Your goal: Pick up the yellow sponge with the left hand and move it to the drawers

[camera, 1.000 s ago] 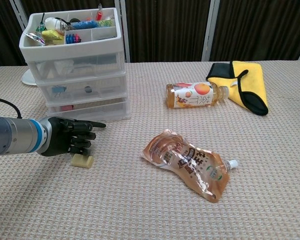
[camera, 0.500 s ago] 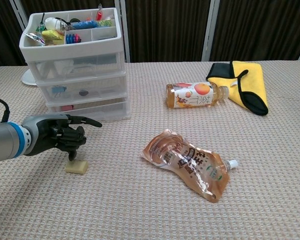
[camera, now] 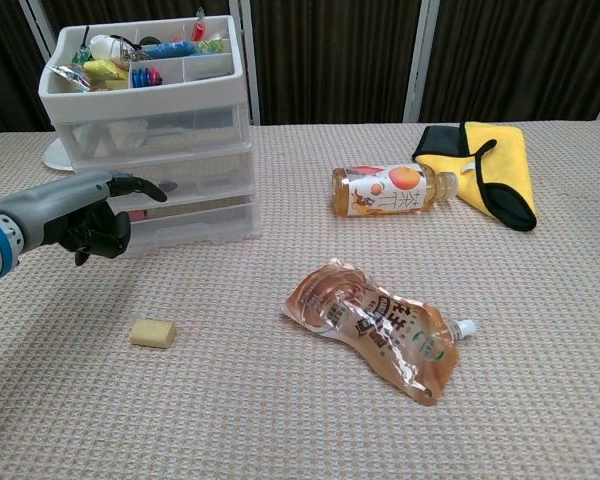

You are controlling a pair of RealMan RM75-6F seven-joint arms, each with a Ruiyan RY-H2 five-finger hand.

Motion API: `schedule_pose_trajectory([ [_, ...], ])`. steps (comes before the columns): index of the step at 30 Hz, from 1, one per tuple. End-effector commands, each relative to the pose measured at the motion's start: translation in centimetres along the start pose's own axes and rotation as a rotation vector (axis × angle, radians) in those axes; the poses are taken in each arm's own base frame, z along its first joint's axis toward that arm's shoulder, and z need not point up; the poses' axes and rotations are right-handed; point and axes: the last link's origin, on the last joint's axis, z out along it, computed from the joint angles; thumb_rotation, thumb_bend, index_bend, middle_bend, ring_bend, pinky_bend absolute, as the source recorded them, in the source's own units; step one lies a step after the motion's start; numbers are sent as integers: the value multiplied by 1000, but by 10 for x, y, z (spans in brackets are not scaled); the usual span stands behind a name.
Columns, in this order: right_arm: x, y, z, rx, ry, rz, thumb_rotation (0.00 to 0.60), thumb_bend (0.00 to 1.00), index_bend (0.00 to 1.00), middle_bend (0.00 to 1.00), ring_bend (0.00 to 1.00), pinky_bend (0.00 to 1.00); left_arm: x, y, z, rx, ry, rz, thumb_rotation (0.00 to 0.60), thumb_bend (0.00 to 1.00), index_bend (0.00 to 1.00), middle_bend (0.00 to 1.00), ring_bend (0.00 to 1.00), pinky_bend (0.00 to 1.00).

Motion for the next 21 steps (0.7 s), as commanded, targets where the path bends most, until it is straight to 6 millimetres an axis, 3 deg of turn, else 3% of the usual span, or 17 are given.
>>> schedule_pose_trajectory([
  [1, 0, 0, 0, 0, -1, 1, 600, 0, 82, 0, 0, 0, 0, 3, 0, 30, 10, 48, 600, 1000, 156, 972, 897, 676],
  [21, 0, 1, 0, -5, -8, 9, 600, 0, 82, 0, 0, 0, -6, -12, 13, 156, -25, 74, 600, 1000, 173, 972, 896, 676],
])
